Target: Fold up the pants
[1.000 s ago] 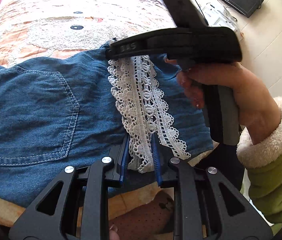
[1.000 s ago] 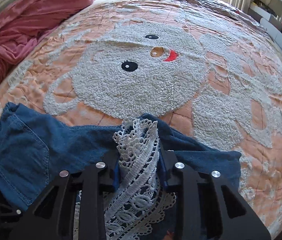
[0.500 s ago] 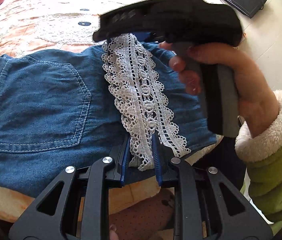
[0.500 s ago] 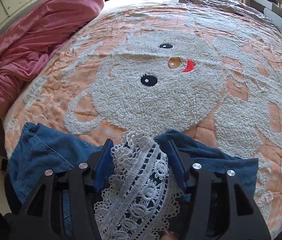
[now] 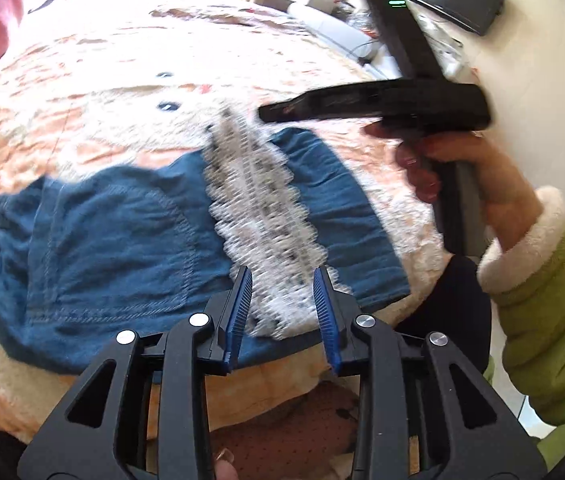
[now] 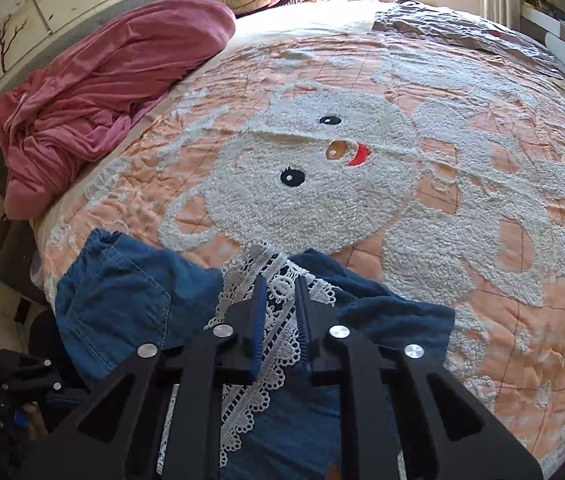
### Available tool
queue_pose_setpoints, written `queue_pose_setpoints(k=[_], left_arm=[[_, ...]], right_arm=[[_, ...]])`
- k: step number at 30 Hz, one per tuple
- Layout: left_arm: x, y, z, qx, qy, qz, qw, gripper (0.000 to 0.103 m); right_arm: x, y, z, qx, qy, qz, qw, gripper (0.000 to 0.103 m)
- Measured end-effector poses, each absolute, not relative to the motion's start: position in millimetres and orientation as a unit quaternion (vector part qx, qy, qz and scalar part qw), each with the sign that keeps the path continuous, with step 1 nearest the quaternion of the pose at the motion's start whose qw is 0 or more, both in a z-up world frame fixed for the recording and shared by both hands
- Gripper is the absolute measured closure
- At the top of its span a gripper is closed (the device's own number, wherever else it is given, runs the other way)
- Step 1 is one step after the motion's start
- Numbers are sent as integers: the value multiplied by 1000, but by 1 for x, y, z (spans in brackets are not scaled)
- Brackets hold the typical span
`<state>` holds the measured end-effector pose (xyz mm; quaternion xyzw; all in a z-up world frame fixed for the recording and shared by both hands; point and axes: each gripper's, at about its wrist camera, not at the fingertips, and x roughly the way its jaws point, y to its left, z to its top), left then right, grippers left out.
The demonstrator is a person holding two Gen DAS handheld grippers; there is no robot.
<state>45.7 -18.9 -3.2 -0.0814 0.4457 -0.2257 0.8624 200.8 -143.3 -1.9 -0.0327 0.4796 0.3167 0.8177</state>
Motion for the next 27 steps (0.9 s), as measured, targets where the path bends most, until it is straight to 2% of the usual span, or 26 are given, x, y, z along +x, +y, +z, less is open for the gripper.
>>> queue_pose_setpoints(k=[3,9,22,23,25,27], left_arm=[[53,-40,-6,-64,448,-245,857,79],[66,-68,-42,-56,500,-236,831,80],[65,-52,-48,-102,495,-243,828,78],[64,-50,-45,-103,493,-243,829,78],[62,-45,-40,-105,488,-239,833,76],[59,-40,-35,-102,482,-233,838,68]], right_arm=[[209,-132,-17,-33,499,330,801,94],[225,-120,-41,-41,537,331,775,94],[223,-122,-46,-34,538,319,779,93],[222,-125,-42,-30,534,317,783,87],[220,-133,-33,-23,522,315,793,83],[217,-141,-24,-19,509,305,804,66]])
